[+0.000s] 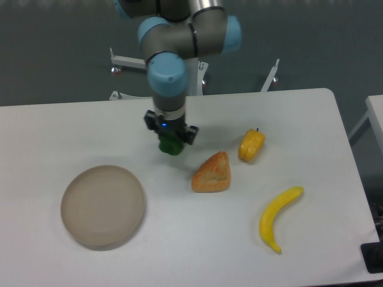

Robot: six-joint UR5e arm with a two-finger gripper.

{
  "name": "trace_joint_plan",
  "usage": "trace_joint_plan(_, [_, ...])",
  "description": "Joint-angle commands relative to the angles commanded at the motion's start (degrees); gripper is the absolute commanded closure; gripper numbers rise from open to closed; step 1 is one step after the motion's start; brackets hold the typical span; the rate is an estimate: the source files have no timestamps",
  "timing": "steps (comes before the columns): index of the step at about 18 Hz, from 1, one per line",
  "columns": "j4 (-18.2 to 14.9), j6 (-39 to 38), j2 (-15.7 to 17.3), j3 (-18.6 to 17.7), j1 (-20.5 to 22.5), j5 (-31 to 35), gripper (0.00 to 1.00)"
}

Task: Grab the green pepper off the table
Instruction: 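Lift the green pepper and carry it toward the bread roll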

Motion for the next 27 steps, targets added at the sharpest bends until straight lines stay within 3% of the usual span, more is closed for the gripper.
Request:
trace_joint_plan(4, [-0.53, 11.68, -0.08, 2.81, 5.01, -0.52, 0.86])
trace_joint_plan(6, [-1.66, 15.65, -2.18, 6.49, 6.51, -0.87, 0.86])
trace_joint_plan(10, [-7.1, 19.35, -7.98, 13.52, 6.87, -0.7, 0.85])
trace_joint_plan(12, [-11.93, 22.33, -10.35, 17.83, 6.78, -0.09, 0.86])
trace_joint_plan(13, [-12.48, 23.21, -10.89, 18.63, 6.78, 0.0, 0.85])
trace_joint_plan(19, [-12.22, 31.39, -11.95, 19.42, 6.87, 0.0, 0.84])
trace_joint_plan(27, [-12.04, 32.54, -12.3, 19.78, 7.13, -0.09, 0.84])
